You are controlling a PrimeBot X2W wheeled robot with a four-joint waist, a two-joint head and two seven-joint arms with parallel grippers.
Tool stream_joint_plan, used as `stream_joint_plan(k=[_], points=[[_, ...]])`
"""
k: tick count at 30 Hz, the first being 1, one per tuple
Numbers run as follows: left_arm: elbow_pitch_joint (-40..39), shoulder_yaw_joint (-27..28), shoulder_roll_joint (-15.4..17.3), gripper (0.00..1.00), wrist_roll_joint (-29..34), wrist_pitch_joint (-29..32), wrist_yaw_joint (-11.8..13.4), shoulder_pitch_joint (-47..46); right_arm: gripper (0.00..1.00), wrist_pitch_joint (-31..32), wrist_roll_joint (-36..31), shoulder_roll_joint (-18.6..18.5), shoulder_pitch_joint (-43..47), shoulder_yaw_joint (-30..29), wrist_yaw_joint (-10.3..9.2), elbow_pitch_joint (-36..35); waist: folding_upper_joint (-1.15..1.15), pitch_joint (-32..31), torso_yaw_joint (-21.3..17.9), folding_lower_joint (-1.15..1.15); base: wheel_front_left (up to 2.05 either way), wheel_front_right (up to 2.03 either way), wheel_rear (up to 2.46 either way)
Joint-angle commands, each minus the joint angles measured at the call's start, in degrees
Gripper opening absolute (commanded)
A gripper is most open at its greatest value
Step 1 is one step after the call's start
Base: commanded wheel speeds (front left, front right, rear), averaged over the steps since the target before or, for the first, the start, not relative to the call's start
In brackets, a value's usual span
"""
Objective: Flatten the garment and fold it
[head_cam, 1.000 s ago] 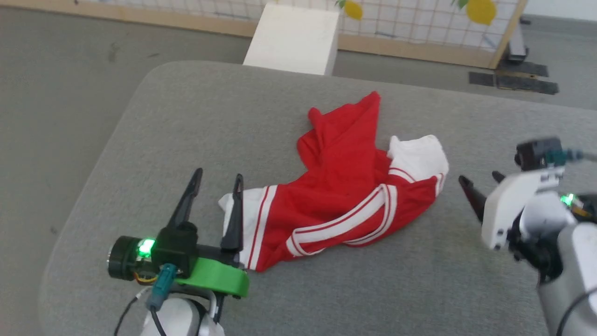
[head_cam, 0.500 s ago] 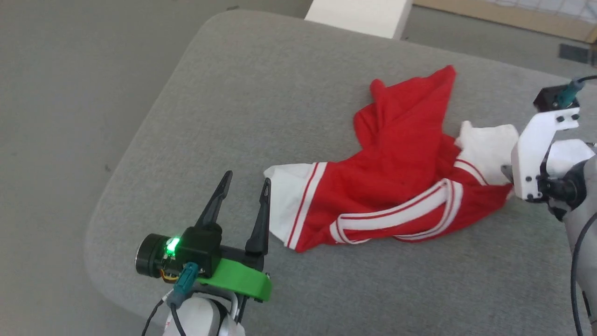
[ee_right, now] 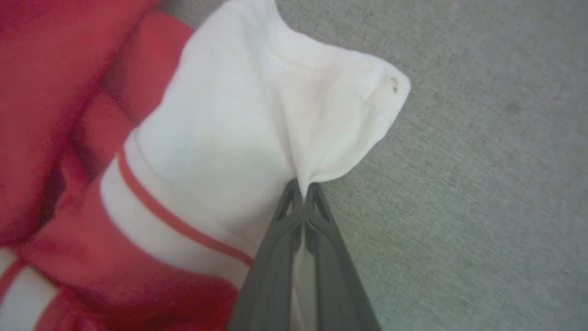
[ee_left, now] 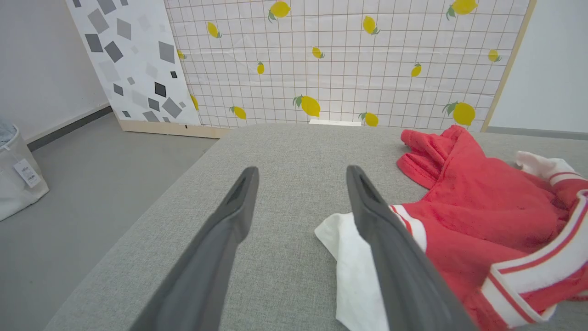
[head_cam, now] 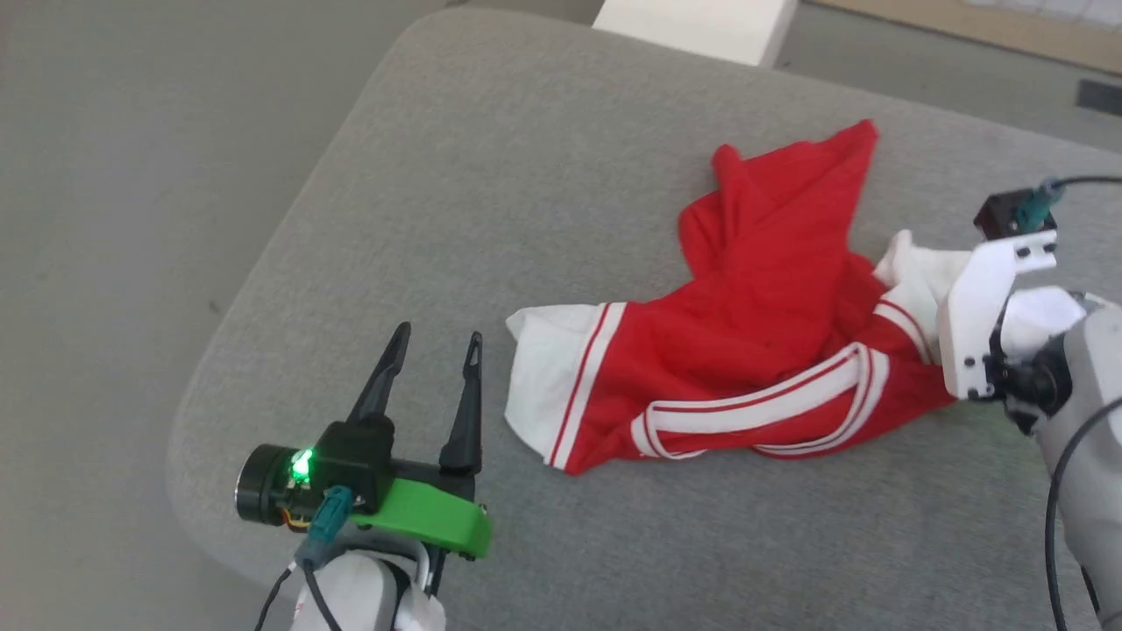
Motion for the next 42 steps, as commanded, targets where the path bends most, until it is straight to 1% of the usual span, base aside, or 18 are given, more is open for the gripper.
stream_joint_plan(k=[1, 4, 8, 12, 15, 18, 22, 23, 24, 27, 28, 29, 30, 34, 37, 39, 42], points=[[0.33, 0.56, -0.34, 1.00, 0.40, -0.27, -0.34, 0.50, 0.00, -1.10, 0.40, -0.93, 2.42, 0.14, -0.09, 0.65, 0.00, -3.08, -3.11, 0.00, 0.00, 0.00, 0.00], [0.58, 1.55, -0.36, 1.00, 0.58, -0.27, -0.58, 1.19, 0.00, -3.96, 0.83, -2.29, 3.54, -0.15, -0.09, -0.98, 0.00, -4.92, -5.21, 0.00, 0.00, 0.00, 0.00], [1.04, 2.92, -0.38, 1.00, 0.75, -0.27, -0.99, 2.32, 0.00, -6.39, 1.63, -4.02, 6.99, -2.25, -0.09, -4.56, 0.00, -7.12, -8.14, 0.00, 0.00, 0.00, 0.00], [1.38, 4.03, -0.39, 1.00, 1.05, -0.27, -1.45, 3.26, 0.00, -7.36, 2.10, -5.42, 12.37, -6.32, -0.09, -9.59, 0.00, -8.64, -10.65, 0.00, 0.00, 0.00, 0.00], [1.66, 4.73, -0.41, 1.00, 1.08, -0.27, -1.67, 3.76, 0.00, -6.72, 2.12, -5.34, 17.94, -10.96, -0.09, -14.70, 0.00, -9.31, -12.31, 0.00, 0.00, 0.00, 0.00], [1.83, 5.10, -0.43, 1.00, 0.93, -0.27, -1.82, 3.94, 0.00, -5.16, 0.65, -4.27, 23.77, -16.21, -0.09, -20.72, 0.00, -9.37, -13.57, 0.00, 0.00, 0.00, 0.00], [2.12, 4.86, -0.45, 1.00, 0.74, -0.27, -2.07, 3.79, 0.00, -2.34, -2.55, -1.32, 31.68, -24.06, -0.09, -29.10, 0.00, -9.18, -14.68, 0.00, 0.00, 0.00, 0.00], [2.20, 4.84, -0.46, 1.00, 0.67, -0.27, -2.06, 3.72, 0.00, -1.54, -3.23, -0.12, 33.65, -25.90, -0.09, -31.11, 0.00, -9.13, -14.92, 0.00, 0.00, 0.00, 0.00], [2.29, 4.81, -0.47, 1.00, 0.47, -0.27, -2.07, 3.61, 0.00, -0.38, -4.32, 2.45, 36.68, -28.78, -0.09, -33.95, 0.00, -9.00, -15.26, 0.00, 0.00, 0.00, 0.00], [2.55, 4.50, -0.47, 1.00, -0.04, -0.27, -2.07, 3.43, 0.00, 0.67, -5.11, 5.67, 40.13, -30.24, -0.09, -36.32, 0.00, -8.92, -15.58, 0.00, 0.00, 0.00, 0.00], [2.66, 4.30, -0.48, 1.00, -0.24, -0.27, -2.19, 3.36, 0.46, -0.20, -5.19, 6.62, 40.59, -30.27, -0.09, -37.25, 0.00, -8.93, -15.73, 0.00, 0.00, 0.00, 0.00], [2.76, 4.14, -0.48, 1.00, -0.42, -0.27, -2.32, 3.32, 1.00, -1.34, -5.02, 7.25, 40.72, -30.04, -0.09, -37.74, 0.00, -8.94, -15.85, 0.00, 0.00, 0.00, 0.00], [2.98, 3.95, -0.48, 1.00, -0.62, -0.27, -2.53, 3.30, 1.00, -3.08, -4.68, 7.95, 40.57, -29.76, -0.09, -38.16, 0.00, -8.97, -16.02, 0.00, 0.00, 0.00, 0.00], [4.27, 3.24, -0.48, 1.00, -1.81, -0.27, -3.49, 3.43, 1.00, -11.07, -2.83, 8.86, 38.75, -27.85, -0.09, -39.39, 0.00, -9.14, -16.79, 0.00, 0.00, 0.00, 0.00], [7.91, 1.93, -0.48, 1.00, -2.75, -0.27, -4.61, 3.77, 1.00, -18.04, -1.67, 8.57, 37.38, -25.50, -0.09, -40.99, 0.00, -9.26, -17.42, 0.00, 0.00, 0.00, 0.00], [10.83, 0.47, -0.23, 1.00, -2.45, 0.04, -5.32, 3.12, 1.00, -24.03, -1.81, 7.84, 36.96, -23.12, -0.09, -42.68, 0.00, -9.10, -17.93, 0.00, 0.00, 0.00, 0.00], [12.85, -1.32, -0.04, 1.00, -2.80, 3.88, -6.05, 2.09, 1.00, -31.58, -2.09, 7.22, 37.38, -20.59, -0.09, -44.09, 0.00, -8.84, -18.45, 0.00, 0.00, 0.00, 0.00]])
